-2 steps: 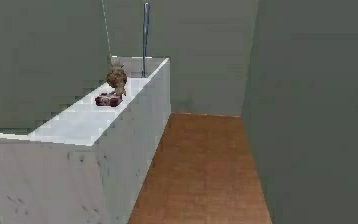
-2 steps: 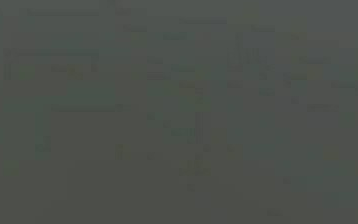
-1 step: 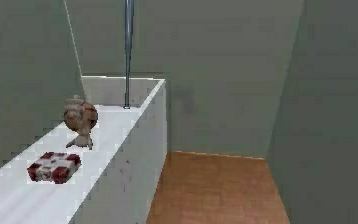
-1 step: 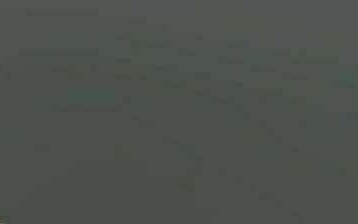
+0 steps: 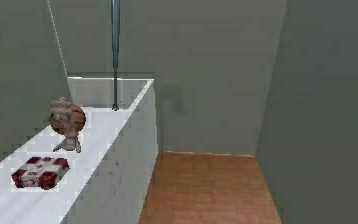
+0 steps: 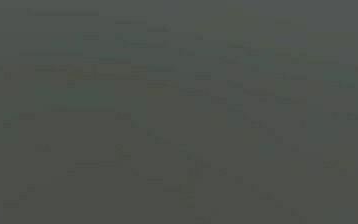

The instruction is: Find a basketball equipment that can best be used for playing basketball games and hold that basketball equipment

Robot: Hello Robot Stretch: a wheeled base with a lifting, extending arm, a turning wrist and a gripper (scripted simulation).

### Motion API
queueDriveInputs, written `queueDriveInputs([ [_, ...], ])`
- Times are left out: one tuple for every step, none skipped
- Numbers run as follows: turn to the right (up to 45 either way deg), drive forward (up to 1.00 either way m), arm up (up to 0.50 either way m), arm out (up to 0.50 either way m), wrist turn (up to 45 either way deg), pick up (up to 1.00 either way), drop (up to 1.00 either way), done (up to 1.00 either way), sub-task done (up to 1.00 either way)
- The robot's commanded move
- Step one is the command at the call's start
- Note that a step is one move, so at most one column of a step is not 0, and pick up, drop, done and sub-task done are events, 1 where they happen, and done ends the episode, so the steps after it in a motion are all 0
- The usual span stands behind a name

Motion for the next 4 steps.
queueDriveInputs([
  [0.0,0.9,0.0,0.0,0.0,0.0,0.0,0.0,0.0],
  [-45.0,0.0,0.0,0.0,0.0,0.0,0.0,0.0,0.0],
  [-45.0,0.0,0.0,0.0,0.0,0.0,0.0,0.0,0.0],
  [-45.0,0.0,0.0,0.0,0.0,0.0,0.0,0.0,0.0],
])
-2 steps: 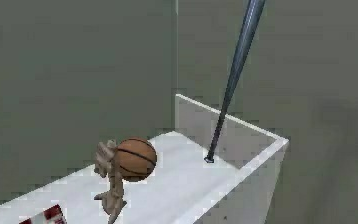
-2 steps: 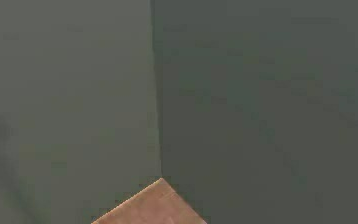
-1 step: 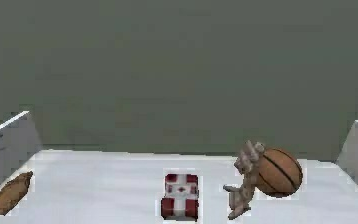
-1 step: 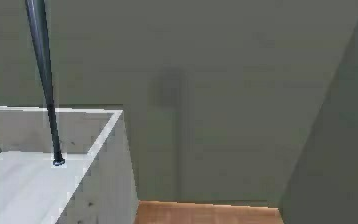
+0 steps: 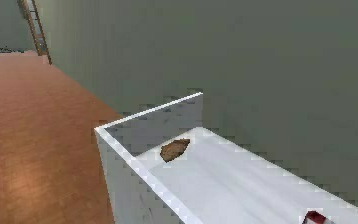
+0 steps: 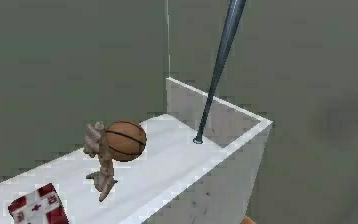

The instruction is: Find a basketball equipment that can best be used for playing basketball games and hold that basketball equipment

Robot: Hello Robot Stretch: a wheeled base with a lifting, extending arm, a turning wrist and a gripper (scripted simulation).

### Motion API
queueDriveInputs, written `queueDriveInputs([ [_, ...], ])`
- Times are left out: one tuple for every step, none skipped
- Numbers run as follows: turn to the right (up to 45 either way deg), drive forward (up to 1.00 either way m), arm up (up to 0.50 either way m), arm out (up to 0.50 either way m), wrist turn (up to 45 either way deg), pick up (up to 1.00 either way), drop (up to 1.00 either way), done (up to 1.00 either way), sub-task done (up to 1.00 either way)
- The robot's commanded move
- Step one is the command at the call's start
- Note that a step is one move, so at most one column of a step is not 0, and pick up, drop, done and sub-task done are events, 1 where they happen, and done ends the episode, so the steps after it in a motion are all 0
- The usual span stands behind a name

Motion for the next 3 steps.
queueDriveInputs([
  [-15.0,0.0,0.0,0.0,0.0,0.0,0.0,0.0,0.0],
  [45.0,0.0,0.0,0.0,0.0,0.0,0.0,0.0,0.0],
  [45.0,0.0,0.0,0.0,0.0,0.0,0.0,0.0,0.0],
])
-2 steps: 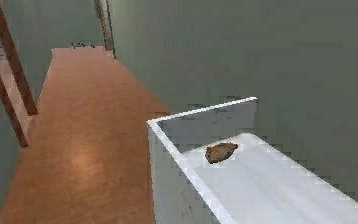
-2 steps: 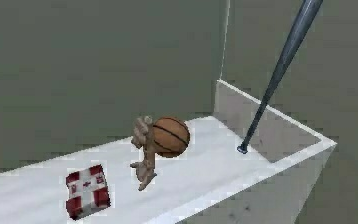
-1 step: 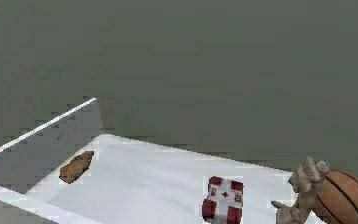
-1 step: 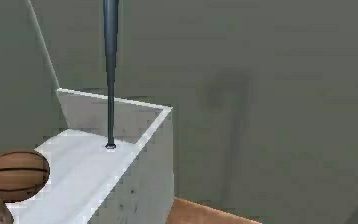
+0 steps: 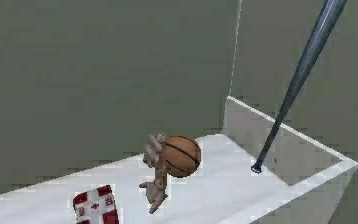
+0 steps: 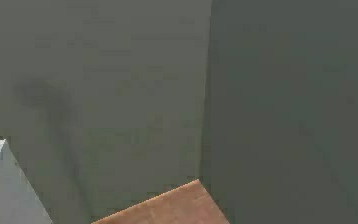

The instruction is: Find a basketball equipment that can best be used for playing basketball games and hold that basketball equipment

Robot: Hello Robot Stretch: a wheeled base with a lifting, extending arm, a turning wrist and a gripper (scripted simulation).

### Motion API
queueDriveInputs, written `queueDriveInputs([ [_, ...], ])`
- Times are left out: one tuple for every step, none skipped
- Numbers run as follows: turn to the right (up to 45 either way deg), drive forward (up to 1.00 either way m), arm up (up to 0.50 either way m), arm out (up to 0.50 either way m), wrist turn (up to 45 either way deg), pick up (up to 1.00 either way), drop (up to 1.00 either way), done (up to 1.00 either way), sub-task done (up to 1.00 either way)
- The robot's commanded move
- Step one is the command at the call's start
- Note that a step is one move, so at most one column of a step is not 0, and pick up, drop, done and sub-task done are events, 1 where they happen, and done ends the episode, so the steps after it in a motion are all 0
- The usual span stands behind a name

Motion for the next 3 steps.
queueDriveInputs([
  [45.0,0.0,0.0,0.0,0.0,0.0,0.0,0.0,0.0],
  [9.0,0.0,0.0,0.0,0.0,0.0,0.0,0.0,0.0],
  [0.0,0.55,0.0,0.0,0.0,0.0,0.0,0.0,0.0],
])
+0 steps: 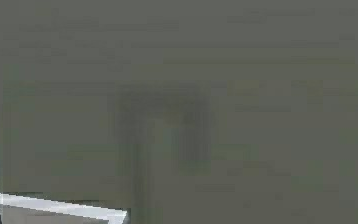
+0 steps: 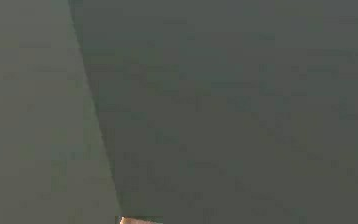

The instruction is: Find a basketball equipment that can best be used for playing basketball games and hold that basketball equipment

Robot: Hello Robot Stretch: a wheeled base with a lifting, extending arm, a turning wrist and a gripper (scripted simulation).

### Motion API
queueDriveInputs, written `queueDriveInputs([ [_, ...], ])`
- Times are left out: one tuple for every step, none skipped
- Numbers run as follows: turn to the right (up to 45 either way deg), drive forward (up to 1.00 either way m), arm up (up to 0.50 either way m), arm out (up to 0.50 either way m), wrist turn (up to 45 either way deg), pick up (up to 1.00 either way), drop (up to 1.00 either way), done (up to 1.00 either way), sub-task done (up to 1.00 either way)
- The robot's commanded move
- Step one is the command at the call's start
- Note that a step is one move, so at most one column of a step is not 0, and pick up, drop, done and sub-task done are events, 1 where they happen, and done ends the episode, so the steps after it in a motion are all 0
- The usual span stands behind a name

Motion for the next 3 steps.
queueDriveInputs([
  [-45.0,0.0,0.0,0.0,0.0,0.0,0.0,0.0,0.0],
  [-45.0,0.0,0.0,0.0,0.0,0.0,0.0,0.0,0.0],
  [-45.0,0.0,0.0,0.0,0.0,0.0,0.0,0.0,0.0],
])
